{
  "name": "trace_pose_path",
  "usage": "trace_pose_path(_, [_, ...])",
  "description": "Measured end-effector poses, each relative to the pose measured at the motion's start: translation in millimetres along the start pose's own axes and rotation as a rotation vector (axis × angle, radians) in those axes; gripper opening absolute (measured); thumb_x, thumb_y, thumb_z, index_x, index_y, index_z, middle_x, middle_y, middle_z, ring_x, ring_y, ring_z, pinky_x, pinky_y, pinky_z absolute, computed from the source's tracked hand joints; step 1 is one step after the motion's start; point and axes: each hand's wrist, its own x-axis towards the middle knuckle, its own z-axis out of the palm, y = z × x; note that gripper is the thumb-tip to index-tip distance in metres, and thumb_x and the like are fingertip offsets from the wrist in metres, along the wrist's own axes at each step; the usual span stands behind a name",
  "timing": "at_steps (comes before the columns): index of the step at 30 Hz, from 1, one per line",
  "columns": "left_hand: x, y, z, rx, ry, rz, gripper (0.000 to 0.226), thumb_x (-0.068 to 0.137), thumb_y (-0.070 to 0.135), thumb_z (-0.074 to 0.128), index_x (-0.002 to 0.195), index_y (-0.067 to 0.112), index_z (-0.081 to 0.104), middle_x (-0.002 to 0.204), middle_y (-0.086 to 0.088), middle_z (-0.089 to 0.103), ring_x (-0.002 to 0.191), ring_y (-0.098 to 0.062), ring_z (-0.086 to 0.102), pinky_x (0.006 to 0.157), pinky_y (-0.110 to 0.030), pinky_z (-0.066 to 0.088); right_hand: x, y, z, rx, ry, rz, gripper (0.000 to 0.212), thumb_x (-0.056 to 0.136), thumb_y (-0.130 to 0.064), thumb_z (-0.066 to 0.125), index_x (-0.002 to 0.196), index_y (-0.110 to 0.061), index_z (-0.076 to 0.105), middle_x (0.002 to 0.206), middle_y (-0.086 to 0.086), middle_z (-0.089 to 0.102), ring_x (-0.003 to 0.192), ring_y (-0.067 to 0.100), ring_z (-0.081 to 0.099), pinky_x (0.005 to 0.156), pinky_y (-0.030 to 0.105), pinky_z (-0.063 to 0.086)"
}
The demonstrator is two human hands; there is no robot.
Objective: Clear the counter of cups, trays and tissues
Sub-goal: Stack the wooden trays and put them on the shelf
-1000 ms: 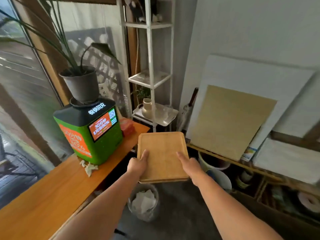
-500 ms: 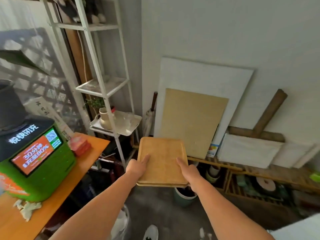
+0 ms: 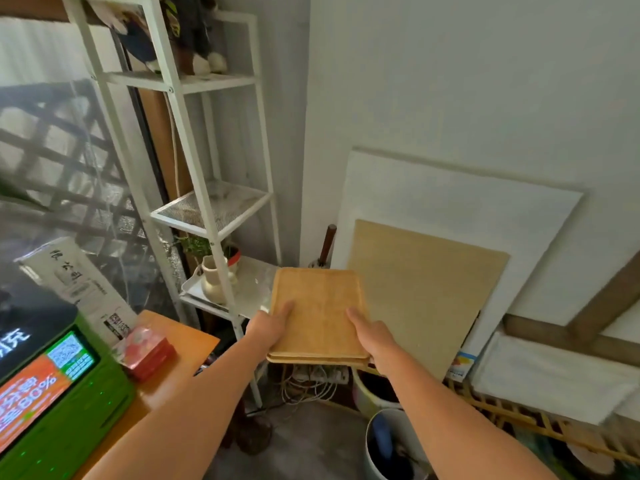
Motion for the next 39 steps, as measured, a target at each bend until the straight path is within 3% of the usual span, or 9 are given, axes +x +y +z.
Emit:
trace_pose_path(7, [72,38,-28,-0.085,0.057,0.0,0.086,0.075,0.07,0.064,0.126,0.003,0.051,0.104,-0.008,0.061,0.094,-0.026,0.062,0.085,-0.039,0.053,73,-61,39,-0.052,-0.048,-0.05,0.086,0.079,-0.074,0.056,0.128,-0.004,0.052,0.111,0.009,0.06,0.101,0.03,0.061,0.093,0.045,0.052])
trace_pose_path(11, [100,55,-45,-0.114,0.084,0.009,0.085,0.077,0.068,0.065,0.13,0.003,0.05,0.111,-0.01,0.063,0.1,-0.028,0.062,0.091,-0.041,0.053,100,-90,58,-0.022,-0.102,-0.038,0.081,0.08,-0.07,0.06,0.128,-0.005,0.051,0.097,0.005,0.058,0.081,0.021,0.059,0.067,0.035,0.049])
trace_pose_path(13, [119,72,-55,-0.117,0.118,0.022,0.083,0.077,0.068,0.064,0.13,0.005,0.051,0.108,-0.007,0.063,0.1,-0.028,0.062,0.091,-0.039,0.052,119,-115,68,-0.028,-0.133,-0.063,0.082,0.08,-0.07,0.06,0.13,-0.005,0.051,0.097,0.003,0.059,0.081,0.02,0.059,0.071,0.035,0.049])
trace_pose_path(16, [145,99,-69,-0.112,0.179,0.053,0.074,0.08,0.066,0.062,0.122,0.006,0.056,0.089,0.0,0.062,0.09,-0.025,0.062,0.085,-0.038,0.053,149,-154,83,-0.051,-0.158,-0.098,0.088,0.077,-0.072,0.061,0.135,-0.007,0.049,0.116,0.008,0.061,0.1,0.027,0.06,0.088,0.041,0.052])
trace_pose_path(21, [189,138,-86,-0.194,0.288,-0.002,0.074,0.078,0.064,0.066,0.12,0.004,0.055,0.094,-0.006,0.063,0.094,-0.029,0.063,0.088,-0.043,0.054,200,-220,108,-0.091,-0.273,-0.15,0.09,0.073,-0.074,0.064,0.133,-0.008,0.05,0.112,0.006,0.06,0.097,0.025,0.058,0.086,0.039,0.049])
trace_pose_path(26, [236,173,-93,-0.202,0.392,-0.079,0.092,0.081,0.068,0.059,0.135,-0.005,0.045,0.128,-0.021,0.058,0.116,-0.037,0.057,0.1,-0.042,0.047,259,-289,130,-0.202,-0.381,-0.219,0.086,0.079,-0.069,0.062,0.136,-0.006,0.049,0.113,0.009,0.063,0.094,0.024,0.062,0.081,0.039,0.054])
trace_pose_path(28, [253,184,-95,-0.262,0.425,-0.111,0.087,0.081,0.067,0.061,0.13,-0.004,0.049,0.124,-0.02,0.061,0.113,-0.037,0.059,0.098,-0.044,0.049,280,-315,141,-0.283,-0.427,-0.236,0.087,0.078,-0.072,0.06,0.135,-0.006,0.05,0.113,0.009,0.063,0.099,0.027,0.062,0.09,0.044,0.054])
trace_pose_path(31, [275,202,-101,-0.29,0.49,-0.139,0.08,0.083,0.064,0.061,0.122,-0.005,0.054,0.117,-0.019,0.064,0.105,-0.036,0.063,0.093,-0.043,0.052,310,-349,162,-0.335,-0.496,-0.25,0.085,0.08,-0.072,0.058,0.135,-0.008,0.048,0.1,0.003,0.06,0.093,0.024,0.06,0.084,0.039,0.052])
trace_pose_path(39, [303,212,-122,-0.471,0.601,-0.248,0.074,0.087,0.057,0.06,0.128,-0.004,0.049,0.118,-0.015,0.062,0.108,-0.033,0.061,0.097,-0.041,0.05,362,-401,230,-0.514,-0.68,-0.252,0.084,0.077,-0.073,0.061,0.135,-0.013,0.049,0.118,0.01,0.062,0.105,0.028,0.06,0.097,0.045,0.05])
